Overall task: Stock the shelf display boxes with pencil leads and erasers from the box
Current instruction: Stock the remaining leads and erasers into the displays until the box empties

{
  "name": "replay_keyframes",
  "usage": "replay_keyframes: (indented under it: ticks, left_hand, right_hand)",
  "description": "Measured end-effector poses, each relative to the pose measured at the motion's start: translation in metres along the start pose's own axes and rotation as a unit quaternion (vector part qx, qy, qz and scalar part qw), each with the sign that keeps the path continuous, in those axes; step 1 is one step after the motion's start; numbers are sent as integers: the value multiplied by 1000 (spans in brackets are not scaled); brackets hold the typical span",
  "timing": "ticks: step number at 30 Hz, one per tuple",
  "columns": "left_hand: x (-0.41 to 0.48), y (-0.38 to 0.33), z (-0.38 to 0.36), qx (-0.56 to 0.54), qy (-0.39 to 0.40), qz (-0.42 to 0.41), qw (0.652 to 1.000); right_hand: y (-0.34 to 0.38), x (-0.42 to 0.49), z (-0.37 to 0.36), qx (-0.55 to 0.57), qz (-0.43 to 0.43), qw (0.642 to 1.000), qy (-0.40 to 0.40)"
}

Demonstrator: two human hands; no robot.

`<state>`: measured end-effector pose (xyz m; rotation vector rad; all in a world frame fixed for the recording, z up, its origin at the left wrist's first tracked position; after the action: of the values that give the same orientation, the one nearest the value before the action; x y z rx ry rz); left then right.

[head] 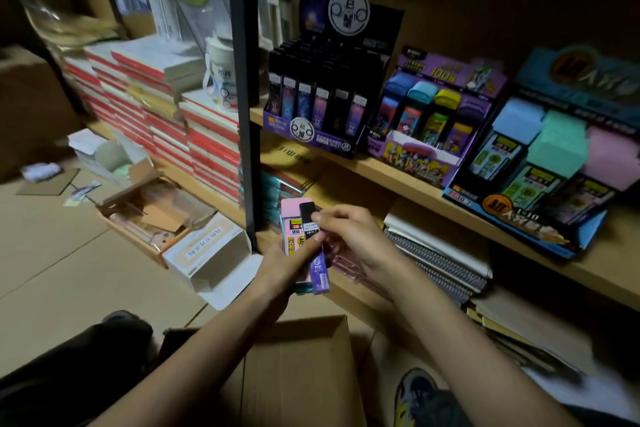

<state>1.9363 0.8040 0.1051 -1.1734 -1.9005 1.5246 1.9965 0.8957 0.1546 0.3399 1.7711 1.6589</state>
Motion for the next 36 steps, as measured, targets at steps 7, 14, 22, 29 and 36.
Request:
replay_keyframes:
  ticks: [7, 14, 22, 29, 36]
  left_hand:
    - [20, -50, 8, 33, 2, -43, 999]
    - [50, -88, 21, 13, -5, -67, 998]
    - [68, -95, 33, 20, -11, -79, 997]
    - [64, -99, 35, 15, -8, -89, 996]
    - [61, -100, 32, 4, 0, -86, 996]
  right_hand:
    - [59, 14, -1, 45, 23, 999, 6]
    - [163, 23, 64, 11, 283, 940, -192]
    - [179, 49, 44, -226, 381, 868, -224]
    - [177, 59, 40, -184, 358, 892, -205]
    - [160, 64, 47, -201, 348, 885, -234]
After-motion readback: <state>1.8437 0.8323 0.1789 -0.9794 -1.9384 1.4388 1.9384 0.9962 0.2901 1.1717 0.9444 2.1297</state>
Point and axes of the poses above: each hand's wrist, its own x-axis towards the middle knuckle, its own z-axis out of the back of the hand, y = z × x, the point moved 6 cm from there along x, towards the middle knuckle, and after that the axes turned 4 degrees about x, right-handed, at the moved point
